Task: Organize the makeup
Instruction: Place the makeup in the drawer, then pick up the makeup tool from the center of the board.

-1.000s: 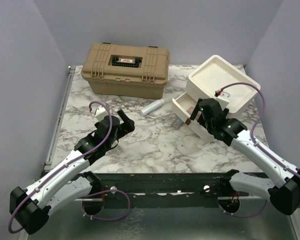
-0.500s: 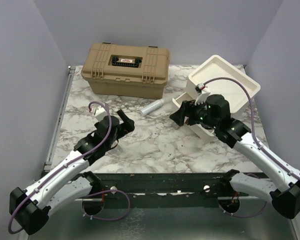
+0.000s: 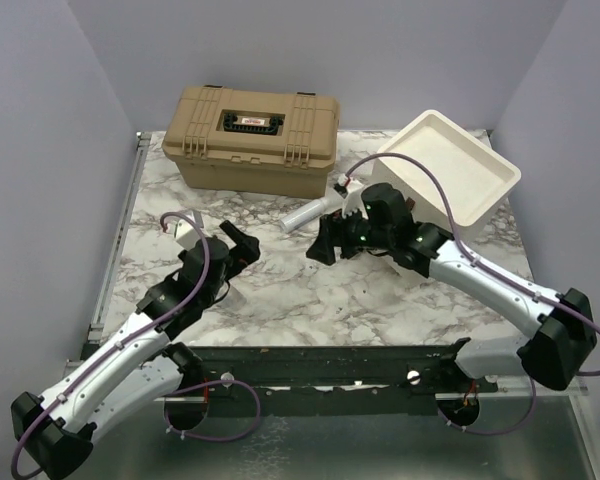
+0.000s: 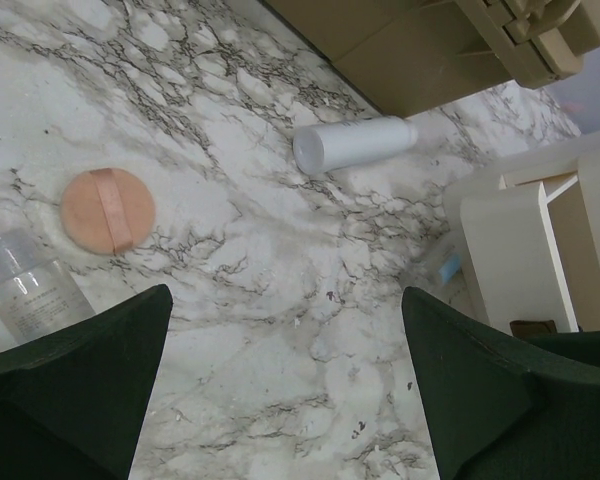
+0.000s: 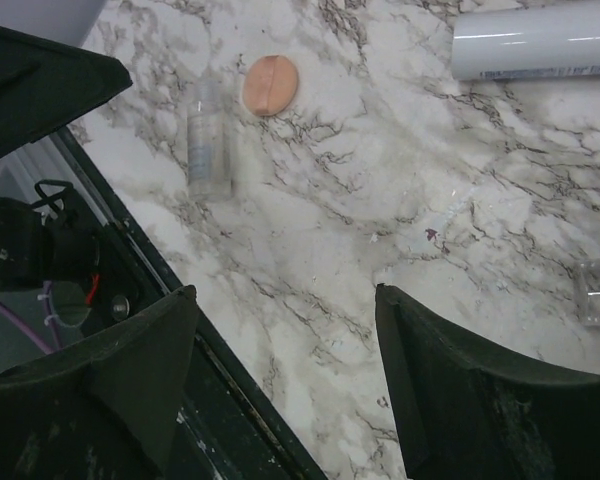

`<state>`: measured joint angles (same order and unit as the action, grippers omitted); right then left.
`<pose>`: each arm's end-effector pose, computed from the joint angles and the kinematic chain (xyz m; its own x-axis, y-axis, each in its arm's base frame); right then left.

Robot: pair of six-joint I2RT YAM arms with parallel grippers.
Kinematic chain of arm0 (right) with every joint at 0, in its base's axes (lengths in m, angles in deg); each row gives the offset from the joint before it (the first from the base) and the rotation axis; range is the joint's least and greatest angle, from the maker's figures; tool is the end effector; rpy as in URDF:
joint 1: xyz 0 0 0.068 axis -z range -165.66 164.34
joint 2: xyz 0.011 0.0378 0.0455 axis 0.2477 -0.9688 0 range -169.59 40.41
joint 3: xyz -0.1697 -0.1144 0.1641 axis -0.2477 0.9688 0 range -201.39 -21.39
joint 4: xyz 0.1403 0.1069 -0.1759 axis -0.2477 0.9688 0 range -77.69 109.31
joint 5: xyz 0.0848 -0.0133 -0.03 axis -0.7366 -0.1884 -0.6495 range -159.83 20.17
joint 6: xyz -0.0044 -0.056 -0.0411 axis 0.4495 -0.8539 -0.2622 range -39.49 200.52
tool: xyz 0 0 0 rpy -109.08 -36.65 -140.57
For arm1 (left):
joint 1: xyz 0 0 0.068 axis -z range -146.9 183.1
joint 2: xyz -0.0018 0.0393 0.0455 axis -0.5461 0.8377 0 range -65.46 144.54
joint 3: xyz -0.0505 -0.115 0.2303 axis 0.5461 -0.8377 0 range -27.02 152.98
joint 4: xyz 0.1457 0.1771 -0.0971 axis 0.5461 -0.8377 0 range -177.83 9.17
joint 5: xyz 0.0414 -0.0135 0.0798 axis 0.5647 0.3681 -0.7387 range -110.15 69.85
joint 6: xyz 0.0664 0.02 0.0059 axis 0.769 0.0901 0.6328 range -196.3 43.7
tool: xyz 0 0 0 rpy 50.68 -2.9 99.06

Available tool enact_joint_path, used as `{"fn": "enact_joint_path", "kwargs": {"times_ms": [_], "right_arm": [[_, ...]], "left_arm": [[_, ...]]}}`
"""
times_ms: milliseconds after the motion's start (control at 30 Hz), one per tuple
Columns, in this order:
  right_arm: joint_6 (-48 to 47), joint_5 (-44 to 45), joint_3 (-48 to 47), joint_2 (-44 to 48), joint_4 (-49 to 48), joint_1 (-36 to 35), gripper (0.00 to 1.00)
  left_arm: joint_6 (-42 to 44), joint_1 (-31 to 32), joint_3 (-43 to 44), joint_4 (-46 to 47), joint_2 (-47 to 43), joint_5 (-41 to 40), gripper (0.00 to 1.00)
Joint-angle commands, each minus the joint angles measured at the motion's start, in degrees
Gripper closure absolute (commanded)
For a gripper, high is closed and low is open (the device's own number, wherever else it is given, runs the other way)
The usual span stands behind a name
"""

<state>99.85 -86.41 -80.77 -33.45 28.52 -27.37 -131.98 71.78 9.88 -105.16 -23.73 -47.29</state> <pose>0.2128 0.2112 0.2913 -0.6313 -0.1378 -0.7632 -0.6485 0.6335 0.4221 0.1532 -0.0896 0.2617 -0.4171 -0.6076 -0.6759 -0.1760 0.7836 -0.5958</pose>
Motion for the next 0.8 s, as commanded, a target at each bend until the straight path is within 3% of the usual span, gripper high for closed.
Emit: {"fn": "enact_joint_path", "kwargs": {"times_ms": [0,233,400,467,767], "right_arm": [[0.76,0.74,-2.85,-5.81,-0.03,-1.33,0.24],[2.38,5.25,-11.86,-19.22,0.84,-6.02,0.25],[4.21,4.94,-15.46,-29.24,-5.62,-7.59,0.29],[3.98,4.87,-19.43,-34.70,-4.47,-8.43,0.37],[2.42,8.08,-33.17,-47.05,0.97,-12.64,0.39]], "left_arm": [[-2.91,-0.27,-0.66,-2.27,-2.99,-3.90,0.01],[-1.77,-0.31,-1.18,-3.16,-10.52,-6.64,0.01],[-1.14,-0.30,-1.20,-4.21,-14.10,-7.36,0.01],[-0.58,-0.30,-0.83,-4.73,-14.21,-6.91,0.01],[1.71,-0.34,1.32,-6.18,-10.49,-4.08,0.01]]}}
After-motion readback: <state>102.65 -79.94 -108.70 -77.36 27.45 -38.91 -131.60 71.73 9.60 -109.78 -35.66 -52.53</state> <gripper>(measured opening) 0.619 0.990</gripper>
